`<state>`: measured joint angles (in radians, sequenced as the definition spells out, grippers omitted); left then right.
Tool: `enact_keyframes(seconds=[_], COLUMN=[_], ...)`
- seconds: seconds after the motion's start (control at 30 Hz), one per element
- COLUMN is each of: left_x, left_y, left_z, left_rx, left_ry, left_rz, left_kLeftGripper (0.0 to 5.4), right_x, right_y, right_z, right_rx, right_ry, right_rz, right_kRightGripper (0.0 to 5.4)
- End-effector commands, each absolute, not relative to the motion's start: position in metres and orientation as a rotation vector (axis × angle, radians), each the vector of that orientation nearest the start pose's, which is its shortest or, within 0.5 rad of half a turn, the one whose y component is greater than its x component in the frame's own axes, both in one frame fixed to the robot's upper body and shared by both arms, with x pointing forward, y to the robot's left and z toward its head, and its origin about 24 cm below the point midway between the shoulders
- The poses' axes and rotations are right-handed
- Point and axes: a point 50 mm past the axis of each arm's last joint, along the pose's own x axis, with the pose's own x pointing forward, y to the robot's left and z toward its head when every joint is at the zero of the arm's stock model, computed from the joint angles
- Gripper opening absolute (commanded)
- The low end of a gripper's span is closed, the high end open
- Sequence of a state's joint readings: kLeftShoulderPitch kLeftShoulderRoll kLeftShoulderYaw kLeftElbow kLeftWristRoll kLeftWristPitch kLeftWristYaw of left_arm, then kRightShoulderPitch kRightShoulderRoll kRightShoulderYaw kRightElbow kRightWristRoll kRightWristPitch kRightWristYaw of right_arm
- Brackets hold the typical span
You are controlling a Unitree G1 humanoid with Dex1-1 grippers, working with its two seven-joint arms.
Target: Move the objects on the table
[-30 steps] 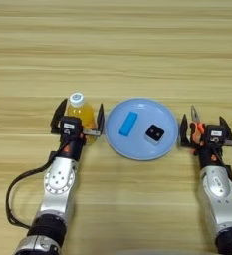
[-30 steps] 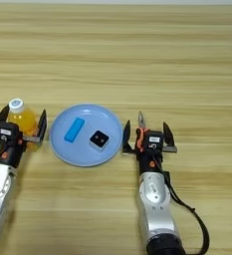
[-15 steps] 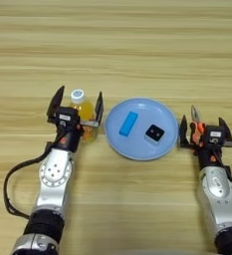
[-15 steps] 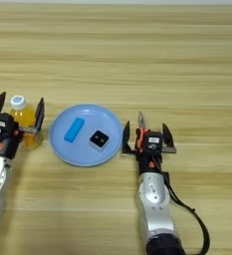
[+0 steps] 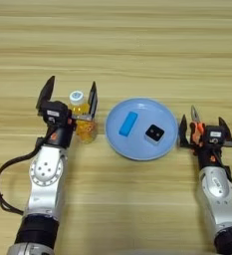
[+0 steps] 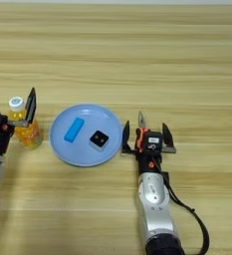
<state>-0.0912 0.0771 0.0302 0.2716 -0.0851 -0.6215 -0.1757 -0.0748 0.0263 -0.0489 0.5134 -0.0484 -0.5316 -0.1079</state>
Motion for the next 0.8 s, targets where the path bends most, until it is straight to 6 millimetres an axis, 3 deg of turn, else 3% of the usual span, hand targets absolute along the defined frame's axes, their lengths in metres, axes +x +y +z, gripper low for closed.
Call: enact_keyframes(seconds=[0.03,0.23,0.47,0.8], left_x=[0.256,0.254,0.257,0.265], left_y=[0.163,0.169,0.202,0.25], left_z=[0.062,0.074,0.091,0.082], left_rx=[0.042,0.039,0.071,0.159], left_ry=[-0.428,-0.471,-0.522,-0.448], left_rz=[-0.15,-0.135,-0.026,0.153], left_kLeftGripper=[5.38,5.38,5.38,5.38], right_x=[0.253,0.253,0.253,0.249], right_y=[-0.149,-0.149,-0.149,-0.155], right_z=[-0.005,-0.006,-0.006,-0.003], right_rx=[-0.004,-0.003,-0.004,-0.028], right_ry=[-0.096,-0.094,-0.095,-0.105], right_rz=[-0.117,-0.117,-0.12,-0.149], right_kRightGripper=[5.4,5.4,5.4,5.4])
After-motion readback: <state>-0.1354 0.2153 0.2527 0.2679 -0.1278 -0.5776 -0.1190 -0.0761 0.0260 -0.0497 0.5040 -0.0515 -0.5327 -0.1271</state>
